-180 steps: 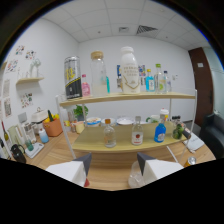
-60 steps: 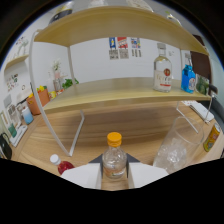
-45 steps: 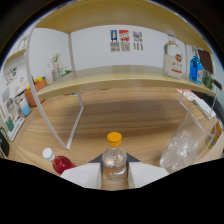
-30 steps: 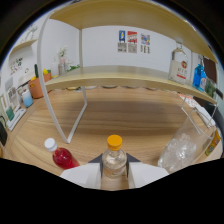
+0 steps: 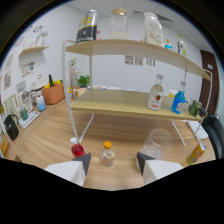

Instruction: Make me a cup of Vodka Sunrise.

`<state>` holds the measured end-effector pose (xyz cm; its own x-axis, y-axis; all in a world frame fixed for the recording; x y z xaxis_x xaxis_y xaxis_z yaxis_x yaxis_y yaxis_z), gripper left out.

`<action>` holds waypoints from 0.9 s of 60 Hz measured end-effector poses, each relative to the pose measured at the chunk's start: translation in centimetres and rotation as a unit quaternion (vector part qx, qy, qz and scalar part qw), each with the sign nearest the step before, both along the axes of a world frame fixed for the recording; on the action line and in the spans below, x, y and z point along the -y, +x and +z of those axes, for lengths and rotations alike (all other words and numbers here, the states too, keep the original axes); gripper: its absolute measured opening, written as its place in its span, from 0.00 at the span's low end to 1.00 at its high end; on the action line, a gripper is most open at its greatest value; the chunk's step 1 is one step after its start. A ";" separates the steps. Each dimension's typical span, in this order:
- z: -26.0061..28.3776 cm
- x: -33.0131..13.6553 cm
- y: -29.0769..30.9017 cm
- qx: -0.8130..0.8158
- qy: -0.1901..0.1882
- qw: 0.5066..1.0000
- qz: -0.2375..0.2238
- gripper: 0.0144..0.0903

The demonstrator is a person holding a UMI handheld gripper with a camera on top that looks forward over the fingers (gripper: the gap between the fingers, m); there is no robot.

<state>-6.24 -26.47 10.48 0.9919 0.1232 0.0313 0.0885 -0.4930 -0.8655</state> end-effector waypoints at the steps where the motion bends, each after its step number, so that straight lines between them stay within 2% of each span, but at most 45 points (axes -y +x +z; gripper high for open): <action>1: 0.5 0.3 0.3 0.000 0.003 1.000 -0.001 0.94; 8: 3.0 2.9 2.9 -0.015 0.015 1.000 -0.020 0.94; 18: 3.9 6.4 8.0 -0.019 0.012 0.998 -0.059 0.95; 27: 6.6 7.3 11.3 -0.026 0.023 0.996 -0.079 0.94; 40: 17.7 1.9 13.9 -0.038 0.115 0.989 -0.083 0.94; 41: 18.5 1.3 14.0 -0.039 0.121 0.988 -0.082 0.87; 42: 19.4 0.7 14.1 -0.039 0.128 0.988 -0.080 0.94; 54: 26.6 -6.6 16.3 -0.042 0.182 0.980 -0.072 0.93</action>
<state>10.07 -19.90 37.09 0.9991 -0.0225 -0.0350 -0.0380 -0.1518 -0.9877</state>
